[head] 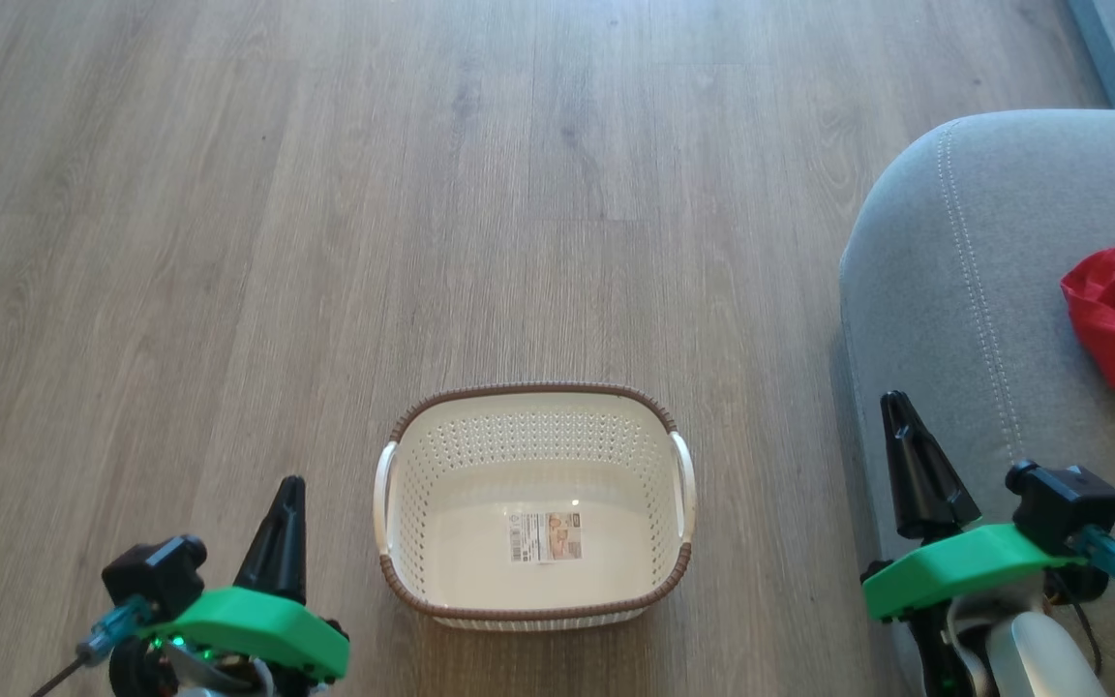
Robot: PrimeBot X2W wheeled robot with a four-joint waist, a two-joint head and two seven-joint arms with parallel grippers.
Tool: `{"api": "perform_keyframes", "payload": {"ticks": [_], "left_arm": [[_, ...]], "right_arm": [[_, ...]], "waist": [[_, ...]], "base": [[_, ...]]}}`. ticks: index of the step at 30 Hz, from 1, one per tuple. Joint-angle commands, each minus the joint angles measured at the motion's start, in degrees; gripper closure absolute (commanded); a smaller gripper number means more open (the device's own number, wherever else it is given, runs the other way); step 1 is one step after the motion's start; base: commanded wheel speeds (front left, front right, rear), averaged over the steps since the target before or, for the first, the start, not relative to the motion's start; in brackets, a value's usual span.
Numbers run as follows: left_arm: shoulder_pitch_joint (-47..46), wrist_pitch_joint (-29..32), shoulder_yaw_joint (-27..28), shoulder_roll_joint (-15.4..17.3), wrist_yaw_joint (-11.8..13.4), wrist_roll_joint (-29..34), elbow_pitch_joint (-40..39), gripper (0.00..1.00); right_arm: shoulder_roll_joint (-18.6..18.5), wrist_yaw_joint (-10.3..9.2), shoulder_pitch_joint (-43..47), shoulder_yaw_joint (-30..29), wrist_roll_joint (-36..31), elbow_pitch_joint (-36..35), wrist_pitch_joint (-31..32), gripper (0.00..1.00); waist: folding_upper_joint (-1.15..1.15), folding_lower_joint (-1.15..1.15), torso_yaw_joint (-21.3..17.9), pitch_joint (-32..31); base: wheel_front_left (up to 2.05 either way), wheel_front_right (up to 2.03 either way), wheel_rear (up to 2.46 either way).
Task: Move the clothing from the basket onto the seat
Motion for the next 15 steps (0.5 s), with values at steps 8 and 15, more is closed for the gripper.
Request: {"api": "perform_keyframes", "payload": {"ticks": [8,15], "left_arm": [[-2.6,1.6,1.7,0.2,-0.8,-5.9,-1.9,1.00],[-2.9,2.8,2.3,0.2,-1.1,-10.1,-1.9,1.00]], "right_arm": [[-0.7,0.01,-2.5,-0.6,7.0,-1.3,1.6,1.00],[-0.8,0.01,-2.6,-0.9,11.8,-1.1,2.6,1.00]], "waist": [[0.00,0.00,-0.3,-0.2],[0.00,0.00,-0.6,-0.4]], "base": [[0.00,0.00,0.00],[0.00,0.00,0.00]]}}
